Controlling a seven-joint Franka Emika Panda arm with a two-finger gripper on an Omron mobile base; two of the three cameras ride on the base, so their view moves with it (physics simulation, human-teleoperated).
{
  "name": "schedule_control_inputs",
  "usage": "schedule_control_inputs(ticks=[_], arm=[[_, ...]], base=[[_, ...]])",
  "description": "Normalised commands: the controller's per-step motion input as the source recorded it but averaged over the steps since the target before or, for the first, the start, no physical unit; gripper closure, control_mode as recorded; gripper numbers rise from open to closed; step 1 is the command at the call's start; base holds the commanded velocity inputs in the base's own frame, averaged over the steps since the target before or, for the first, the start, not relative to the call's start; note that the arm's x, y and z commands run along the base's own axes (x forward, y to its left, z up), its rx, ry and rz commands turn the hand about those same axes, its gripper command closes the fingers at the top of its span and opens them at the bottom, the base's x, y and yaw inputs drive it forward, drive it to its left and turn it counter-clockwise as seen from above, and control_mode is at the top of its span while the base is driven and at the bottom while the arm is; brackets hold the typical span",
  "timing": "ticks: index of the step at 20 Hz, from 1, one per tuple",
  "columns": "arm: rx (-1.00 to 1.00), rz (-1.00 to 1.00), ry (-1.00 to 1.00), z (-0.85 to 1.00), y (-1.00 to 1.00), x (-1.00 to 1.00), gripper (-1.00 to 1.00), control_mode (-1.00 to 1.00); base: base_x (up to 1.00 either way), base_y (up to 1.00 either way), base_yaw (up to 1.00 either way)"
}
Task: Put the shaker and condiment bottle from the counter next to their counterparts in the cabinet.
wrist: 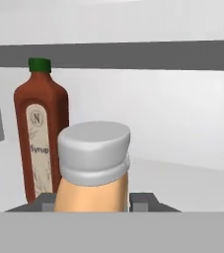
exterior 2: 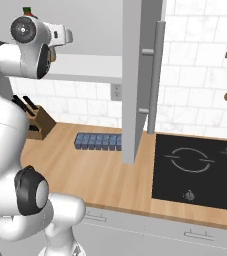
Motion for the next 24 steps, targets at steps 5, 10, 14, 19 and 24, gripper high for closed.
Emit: schedule_control_inputs(ticks=[5, 10, 14, 19, 24], arm=[[0.14, 0.00, -0.15, -0.32, 0.01, 0.04, 1.00, -1.00], [0.21, 0.00, -0.01, -0.05, 0.00, 0.28, 1.00, -1.00], [0.17, 0.00, 0.00, 0.00, 0.00, 0.34, 1.00, -1.00], [0.02, 0.00, 0.06, 0.00, 0.00, 0.40, 1.00, -1.00], [0.00, 0.00, 0.01, 0.00, 0.01, 0.23, 1.00, -1.00]], base=[[0.00, 0.00, 0.00], [0.00, 0.00, 0.00], [0.00, 0.00, 0.00], [0.00, 0.00, 0.00], [0.00, 0.00, 0.00]])
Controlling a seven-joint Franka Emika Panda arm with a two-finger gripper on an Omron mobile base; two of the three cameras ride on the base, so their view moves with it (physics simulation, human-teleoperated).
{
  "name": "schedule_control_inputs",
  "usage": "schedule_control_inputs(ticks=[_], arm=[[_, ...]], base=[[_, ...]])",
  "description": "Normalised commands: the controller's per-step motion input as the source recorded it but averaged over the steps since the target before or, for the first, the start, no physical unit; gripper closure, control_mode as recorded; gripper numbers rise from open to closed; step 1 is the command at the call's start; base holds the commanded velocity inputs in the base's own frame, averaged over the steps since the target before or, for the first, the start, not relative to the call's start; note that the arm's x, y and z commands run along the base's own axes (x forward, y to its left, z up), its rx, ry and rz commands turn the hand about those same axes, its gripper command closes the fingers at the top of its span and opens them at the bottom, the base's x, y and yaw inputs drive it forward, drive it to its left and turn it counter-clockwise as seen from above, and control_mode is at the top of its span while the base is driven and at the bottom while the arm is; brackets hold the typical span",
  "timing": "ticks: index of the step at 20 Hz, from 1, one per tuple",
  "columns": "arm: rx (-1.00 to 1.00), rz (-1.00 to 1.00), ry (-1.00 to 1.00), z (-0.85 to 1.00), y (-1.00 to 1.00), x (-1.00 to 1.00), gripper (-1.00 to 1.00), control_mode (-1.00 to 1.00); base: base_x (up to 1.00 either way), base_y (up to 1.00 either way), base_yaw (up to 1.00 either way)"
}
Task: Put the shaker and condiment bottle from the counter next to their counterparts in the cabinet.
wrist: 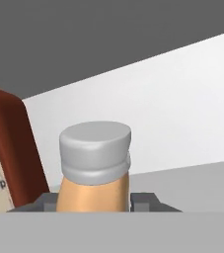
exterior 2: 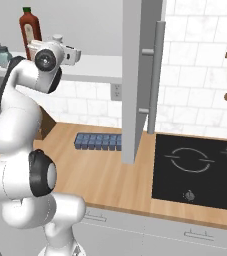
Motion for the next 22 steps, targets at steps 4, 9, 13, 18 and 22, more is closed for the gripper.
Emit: schedule_control_inputs(ticks=[4, 9, 13, 18, 22], arm=[[0.00, 0.03, -0.01, 0.00, 0.00, 0.11, 1.00, -1.00], [-0.04, 0.10, -0.07, -0.01, 0.07, 0.08, 1.00, -1.00], [-0.03, 0.13, 0.00, -0.04, 0.03, 0.26, 1.00, -1.00], [-0.08, 0.07, 0.00, -0.09, 0.00, 0.19, 1.00, -1.00], [-0.11, 0.03, -0.05, -0.10, 0.00, 0.02, 1.00, -1.00]], base=[[0.00, 0.00, 0.00], [0.00, 0.00, 0.00], [0.00, 0.00, 0.00], [0.00, 0.00, 0.00], [0.00, 0.00, 0.00]])
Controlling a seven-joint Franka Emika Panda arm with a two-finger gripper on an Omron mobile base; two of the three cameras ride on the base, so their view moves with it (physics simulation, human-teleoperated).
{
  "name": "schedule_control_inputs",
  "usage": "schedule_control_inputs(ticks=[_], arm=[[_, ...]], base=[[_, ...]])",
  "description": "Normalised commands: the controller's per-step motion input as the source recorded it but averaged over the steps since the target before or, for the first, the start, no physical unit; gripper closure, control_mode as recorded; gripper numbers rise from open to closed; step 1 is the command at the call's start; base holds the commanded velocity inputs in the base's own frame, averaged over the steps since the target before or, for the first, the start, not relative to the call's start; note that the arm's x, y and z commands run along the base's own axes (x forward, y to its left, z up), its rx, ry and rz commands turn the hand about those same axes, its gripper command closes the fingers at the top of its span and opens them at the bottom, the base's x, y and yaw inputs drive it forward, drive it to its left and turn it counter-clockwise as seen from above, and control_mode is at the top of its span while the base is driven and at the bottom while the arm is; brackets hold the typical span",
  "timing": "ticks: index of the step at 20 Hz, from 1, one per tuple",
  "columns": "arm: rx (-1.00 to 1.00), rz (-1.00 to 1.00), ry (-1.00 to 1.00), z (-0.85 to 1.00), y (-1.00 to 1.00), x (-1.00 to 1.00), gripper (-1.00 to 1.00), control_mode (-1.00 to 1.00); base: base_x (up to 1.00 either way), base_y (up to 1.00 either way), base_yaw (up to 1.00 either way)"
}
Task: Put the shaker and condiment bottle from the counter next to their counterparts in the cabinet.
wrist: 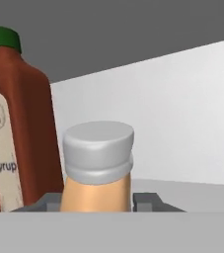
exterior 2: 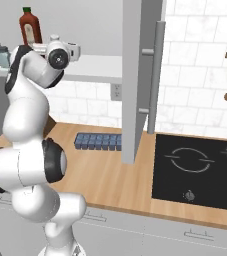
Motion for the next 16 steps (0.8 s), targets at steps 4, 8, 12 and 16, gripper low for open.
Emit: schedule_control_inputs(ticks=[4, 8, 12, 16], arm=[[-0.13, 0.01, -0.09, -0.06, 0.01, 0.00, 1.00, -1.00], [-0.09, 0.03, -0.01, 0.00, 0.11, 0.04, 1.00, -1.00], [-0.03, 0.06, 0.13, 0.00, 0.19, 0.26, 1.00, -1.00], [-0.02, 0.06, 0.16, 0.00, 0.17, 0.31, 1.00, -1.00]], base=[[0.00, 0.00, 0.00], [0.00, 0.00, 0.00], [0.00, 0.00, 0.00], [0.00, 0.00, 0.00]])
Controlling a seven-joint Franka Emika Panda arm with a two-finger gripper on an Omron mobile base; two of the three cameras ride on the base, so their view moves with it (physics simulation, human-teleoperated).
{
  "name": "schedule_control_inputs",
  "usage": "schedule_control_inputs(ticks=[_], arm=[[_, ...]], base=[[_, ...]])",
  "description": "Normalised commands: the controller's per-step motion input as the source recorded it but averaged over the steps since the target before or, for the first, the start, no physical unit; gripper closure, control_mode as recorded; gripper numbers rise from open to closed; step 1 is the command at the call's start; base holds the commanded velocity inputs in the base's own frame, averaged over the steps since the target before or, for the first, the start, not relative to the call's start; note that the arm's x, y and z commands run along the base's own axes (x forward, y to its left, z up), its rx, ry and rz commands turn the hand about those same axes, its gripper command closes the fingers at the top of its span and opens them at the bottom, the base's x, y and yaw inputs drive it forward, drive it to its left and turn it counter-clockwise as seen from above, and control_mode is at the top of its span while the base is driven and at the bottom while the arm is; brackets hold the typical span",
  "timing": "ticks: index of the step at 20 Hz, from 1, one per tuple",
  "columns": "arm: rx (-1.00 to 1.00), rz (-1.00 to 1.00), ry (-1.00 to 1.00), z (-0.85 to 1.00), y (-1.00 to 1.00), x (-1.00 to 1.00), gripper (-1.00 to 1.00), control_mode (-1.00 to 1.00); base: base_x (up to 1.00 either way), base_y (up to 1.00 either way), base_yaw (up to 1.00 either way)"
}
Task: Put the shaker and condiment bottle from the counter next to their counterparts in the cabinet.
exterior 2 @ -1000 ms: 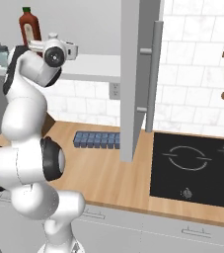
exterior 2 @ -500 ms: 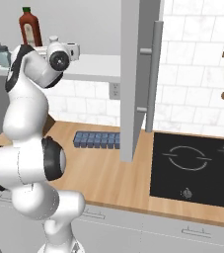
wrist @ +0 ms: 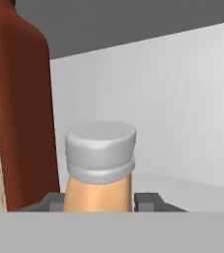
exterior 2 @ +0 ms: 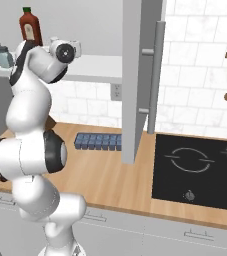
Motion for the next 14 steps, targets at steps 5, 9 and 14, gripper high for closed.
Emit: schedule_control_inputs(ticks=[5, 9, 14], arm=[[0.00, 0.07, 0.13, 0.00, 0.08, 0.30, 1.00, -1.00], [-0.01, 0.08, 0.04, -0.09, 0.14, 0.09, -1.00, -1.00], [-0.05, 0.05, -0.04, -0.05, 0.03, -0.11, -1.00, -1.00]], base=[[0.00, 0.00, 0.00], [0.00, 0.00, 0.00], [0.00, 0.00, 0.00]])
